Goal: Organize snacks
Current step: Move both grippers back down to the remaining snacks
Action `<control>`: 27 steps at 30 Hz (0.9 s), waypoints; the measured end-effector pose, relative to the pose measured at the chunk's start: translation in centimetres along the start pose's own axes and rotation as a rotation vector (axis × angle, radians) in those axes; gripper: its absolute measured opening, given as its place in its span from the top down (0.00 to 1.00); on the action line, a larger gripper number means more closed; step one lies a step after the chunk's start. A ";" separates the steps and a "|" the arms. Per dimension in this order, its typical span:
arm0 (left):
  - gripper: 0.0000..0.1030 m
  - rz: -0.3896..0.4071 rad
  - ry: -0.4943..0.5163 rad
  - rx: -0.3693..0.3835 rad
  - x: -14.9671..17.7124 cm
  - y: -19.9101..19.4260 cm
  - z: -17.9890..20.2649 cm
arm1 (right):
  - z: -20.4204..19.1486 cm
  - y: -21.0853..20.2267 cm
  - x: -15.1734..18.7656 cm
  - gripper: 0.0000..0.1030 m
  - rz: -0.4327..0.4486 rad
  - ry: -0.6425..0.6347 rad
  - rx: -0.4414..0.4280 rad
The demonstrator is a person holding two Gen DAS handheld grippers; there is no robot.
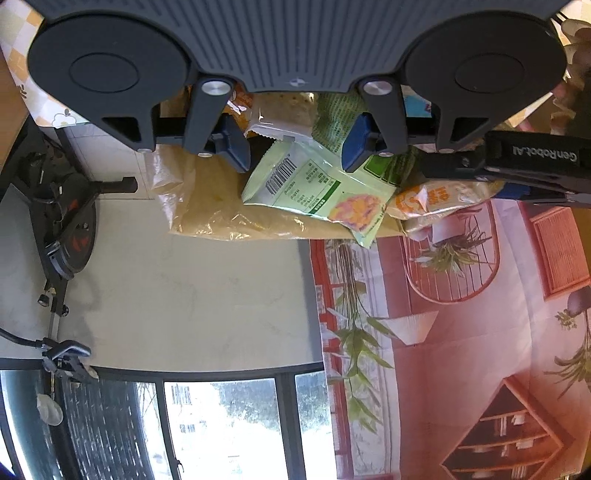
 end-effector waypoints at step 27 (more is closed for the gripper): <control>0.19 -0.023 -0.052 0.000 11.4 -8.3 3.1 | 2.0 -12.0 10.5 0.43 0.010 0.153 0.063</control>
Point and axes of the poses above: each gripper's, at about its wrist camera, not at the fingertips, and y roughly the way its jaws point, z to its right, x to its underside, the point moved 1 cm from there along y, roughly the way its jaws point, and after that the axes turned 8 degrees about y, right-handed, at the moved point
